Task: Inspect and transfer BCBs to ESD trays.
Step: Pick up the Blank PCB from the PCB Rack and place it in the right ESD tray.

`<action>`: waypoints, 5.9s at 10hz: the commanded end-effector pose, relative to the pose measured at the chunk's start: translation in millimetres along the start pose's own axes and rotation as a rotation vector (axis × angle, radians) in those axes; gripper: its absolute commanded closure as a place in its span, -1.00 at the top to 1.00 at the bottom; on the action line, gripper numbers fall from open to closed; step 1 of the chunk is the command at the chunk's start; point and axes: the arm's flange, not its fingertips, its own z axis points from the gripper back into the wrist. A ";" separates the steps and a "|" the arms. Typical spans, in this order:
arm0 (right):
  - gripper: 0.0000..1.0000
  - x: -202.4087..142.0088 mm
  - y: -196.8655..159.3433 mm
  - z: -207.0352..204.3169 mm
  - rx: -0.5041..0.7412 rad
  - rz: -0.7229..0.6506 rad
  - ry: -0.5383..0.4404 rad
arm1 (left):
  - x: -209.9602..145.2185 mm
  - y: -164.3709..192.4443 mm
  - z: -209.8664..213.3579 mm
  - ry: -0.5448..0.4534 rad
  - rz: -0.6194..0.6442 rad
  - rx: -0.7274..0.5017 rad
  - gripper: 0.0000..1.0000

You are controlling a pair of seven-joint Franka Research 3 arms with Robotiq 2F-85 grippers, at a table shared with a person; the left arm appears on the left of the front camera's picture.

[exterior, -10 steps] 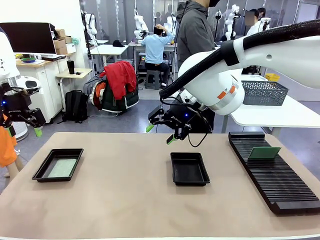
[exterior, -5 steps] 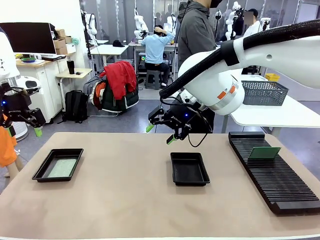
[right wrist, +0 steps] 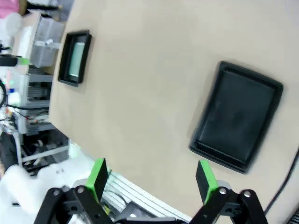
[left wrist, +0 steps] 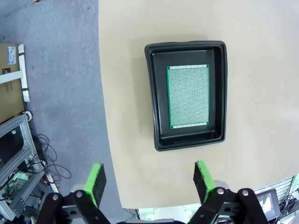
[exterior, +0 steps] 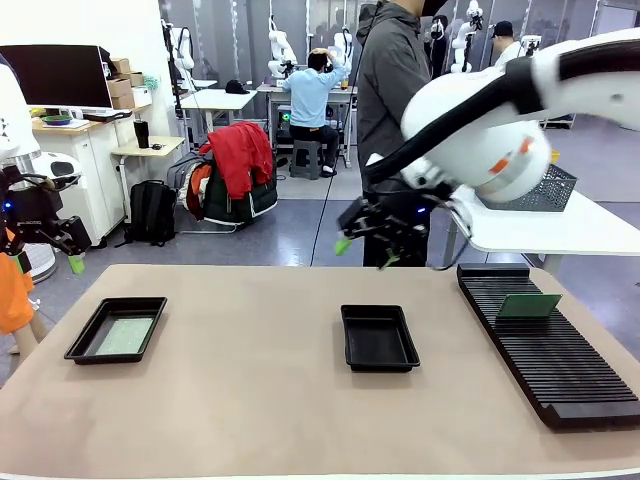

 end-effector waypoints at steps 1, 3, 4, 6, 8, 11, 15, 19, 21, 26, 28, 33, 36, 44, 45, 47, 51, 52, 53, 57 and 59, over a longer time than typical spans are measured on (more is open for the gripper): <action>1.00 -14.6 -33.9 57.4 -0.063 0.120 0.001 | -0.5 0.4 -0.8 -0.005 0.002 0.002 1.00; 1.00 -20.8 -63.7 112.9 -0.155 0.242 0.023 | -0.5 0.4 -0.8 -0.005 0.002 0.002 1.00; 1.00 -24.5 -78.3 141.6 -0.195 0.337 0.042 | -0.5 0.4 -0.8 -0.005 0.002 0.002 1.00; 1.00 -33.6 -103.5 199.7 -0.227 0.497 0.084 | -0.5 0.4 -0.8 -0.005 0.002 0.002 1.00; 1.00 -41.6 -118.4 241.6 -0.224 0.673 0.134 | -0.5 0.4 -0.8 -0.005 0.002 0.002 1.00; 1.00 -50.9 -132.4 288.5 -0.262 0.984 0.256 | -0.5 0.4 -0.8 -0.005 0.002 0.002 1.00; 1.00 -57.0 -139.8 326.6 -0.340 1.308 0.435 | -0.5 0.4 -0.8 -0.005 0.002 0.002 1.00; 1.00 -55.1 -145.6 342.6 -0.343 1.451 0.477 | -0.5 0.4 -0.8 -0.005 0.002 0.002 1.00; 1.00 -59.3 -137.7 337.7 -0.338 1.427 0.464 | -0.5 0.4 -0.8 -0.005 0.002 0.002 1.00; 1.00 -59.3 -137.7 337.7 -0.338 1.427 0.464 | -0.5 0.4 -0.8 -0.005 0.002 0.002 1.00; 1.00 -59.3 -137.7 337.7 -0.338 1.427 0.464 | -0.5 0.4 -0.8 -0.005 0.002 0.002 1.00; 1.00 -47.3 -166.5 303.8 -0.366 1.471 0.418 | -0.5 0.4 -0.8 -0.005 0.002 0.002 1.00; 1.00 -37.8 -194.8 264.8 -0.372 1.473 0.393 | -0.5 0.4 -0.8 -0.005 0.002 0.002 1.00; 1.00 -8.9 -272.5 157.3 -0.413 1.447 0.346 | -0.5 0.4 -0.8 -0.005 0.002 0.002 1.00; 1.00 -7.5 -280.3 145.9 -0.407 1.452 0.337 | -0.5 0.4 -0.8 -0.005 0.002 0.002 1.00; 1.00 -3.0 -294.6 123.0 -0.406 1.438 0.353 | -0.5 0.4 -0.8 -0.005 0.002 0.002 1.00; 1.00 5.6 -323.4 78.6 -0.369 1.419 0.363 | -0.5 0.4 -0.8 -0.005 0.002 0.002 1.00; 1.00 6.8 -325.4 71.6 -0.355 1.417 0.358 | -0.5 0.4 -0.8 -0.005 0.002 0.002 1.00; 1.00 8.9 -329.6 63.7 -0.349 1.409 0.363 | -0.5 0.4 -0.8 -0.005 0.002 0.002 1.00; 1.00 17.9 -348.3 35.7 -0.350 1.367 0.406 | -0.5 0.4 -0.8 -0.005 0.002 0.002 1.00; 1.00 18.9 -354.4 31.1 -0.356 1.365 0.401 | -0.5 0.4 -0.8 -0.005 0.002 0.002 1.00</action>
